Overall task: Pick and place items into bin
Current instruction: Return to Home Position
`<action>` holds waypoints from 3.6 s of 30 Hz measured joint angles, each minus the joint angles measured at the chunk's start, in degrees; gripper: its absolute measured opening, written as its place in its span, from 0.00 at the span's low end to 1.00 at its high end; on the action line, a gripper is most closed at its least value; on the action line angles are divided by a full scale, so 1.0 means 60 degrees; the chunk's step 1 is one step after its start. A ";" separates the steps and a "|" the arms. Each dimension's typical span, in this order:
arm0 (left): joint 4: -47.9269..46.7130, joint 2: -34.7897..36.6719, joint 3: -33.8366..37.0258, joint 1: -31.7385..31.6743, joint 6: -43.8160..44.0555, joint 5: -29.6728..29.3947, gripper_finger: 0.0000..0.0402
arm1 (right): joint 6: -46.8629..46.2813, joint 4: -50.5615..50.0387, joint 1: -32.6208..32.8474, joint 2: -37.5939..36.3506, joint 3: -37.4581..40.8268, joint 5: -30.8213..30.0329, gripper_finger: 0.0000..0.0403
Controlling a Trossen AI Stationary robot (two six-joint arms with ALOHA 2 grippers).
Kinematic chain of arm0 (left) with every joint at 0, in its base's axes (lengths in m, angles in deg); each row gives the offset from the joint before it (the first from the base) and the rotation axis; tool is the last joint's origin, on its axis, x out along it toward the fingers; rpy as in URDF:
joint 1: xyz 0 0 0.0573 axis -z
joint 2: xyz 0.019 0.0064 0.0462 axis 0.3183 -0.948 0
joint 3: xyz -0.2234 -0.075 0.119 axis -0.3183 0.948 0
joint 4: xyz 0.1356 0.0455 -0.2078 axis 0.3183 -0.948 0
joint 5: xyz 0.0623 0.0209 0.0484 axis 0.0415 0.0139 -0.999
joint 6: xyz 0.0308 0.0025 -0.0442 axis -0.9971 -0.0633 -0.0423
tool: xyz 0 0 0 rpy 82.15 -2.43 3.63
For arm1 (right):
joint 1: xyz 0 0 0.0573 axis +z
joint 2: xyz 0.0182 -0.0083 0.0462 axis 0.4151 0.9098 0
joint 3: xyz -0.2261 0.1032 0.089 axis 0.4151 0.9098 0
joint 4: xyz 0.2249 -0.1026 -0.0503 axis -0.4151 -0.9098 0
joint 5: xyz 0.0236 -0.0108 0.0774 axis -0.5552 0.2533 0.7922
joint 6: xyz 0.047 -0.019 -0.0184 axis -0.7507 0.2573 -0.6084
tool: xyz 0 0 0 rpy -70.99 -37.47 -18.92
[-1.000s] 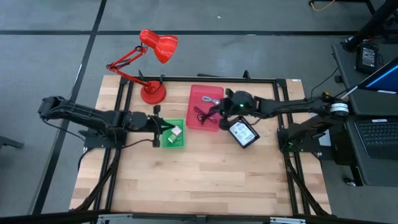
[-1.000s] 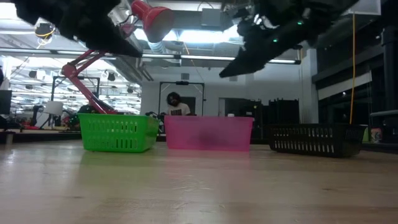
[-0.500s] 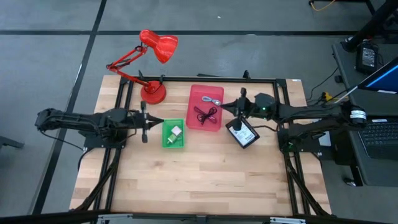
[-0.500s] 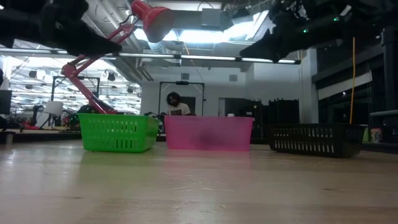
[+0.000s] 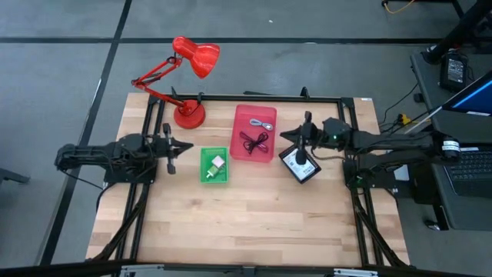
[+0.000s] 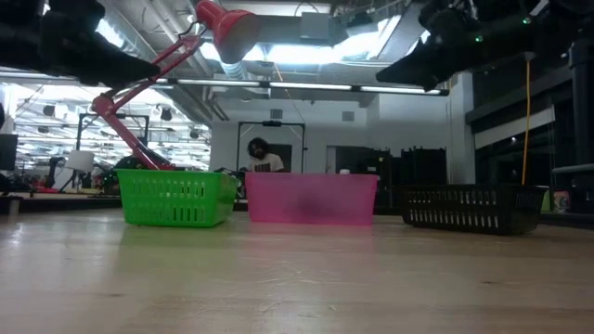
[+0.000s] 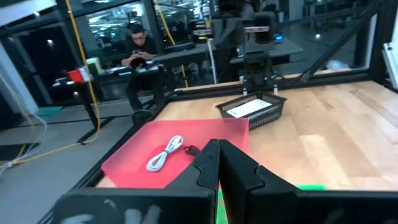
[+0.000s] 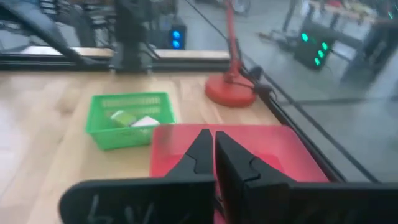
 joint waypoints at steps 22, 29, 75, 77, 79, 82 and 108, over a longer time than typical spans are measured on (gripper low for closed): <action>0.1157 0.0632 0.1118 0.0006 0.0213 -0.0315 0.01 | -0.0284 0.2467 0.0285 -0.0506 0.1805 0.0082 0.00; 0.1011 0.0692 0.1111 0.0002 0.0043 -0.0761 0.01 | -0.0050 0.2397 0.0285 -0.0651 0.1806 0.0685 0.00; 0.0934 0.0691 0.1104 0.0006 0.1225 -0.0269 0.01 | -0.2311 0.3525 0.0282 -0.3082 0.4818 0.0862 0.00; 0.0932 0.0691 0.1104 0.0006 0.1224 -0.0269 0.01 | -0.2299 0.3522 0.0281 -0.3082 0.4818 0.0859 0.00; 0.0930 0.0691 0.1104 0.0006 0.1225 -0.0269 0.01 | -0.2361 0.3518 0.0281 -0.3082 0.4818 0.0859 0.00; 0.0933 0.0691 0.1104 0.0006 0.1222 -0.0269 0.01 | -0.2302 0.3513 0.0281 -0.3082 0.4818 0.0861 0.00; 0.0934 0.0687 0.1104 0.0006 0.1222 -0.0265 0.01 | -0.0697 -0.1938 0.3158 -0.9198 0.4804 0.2093 0.00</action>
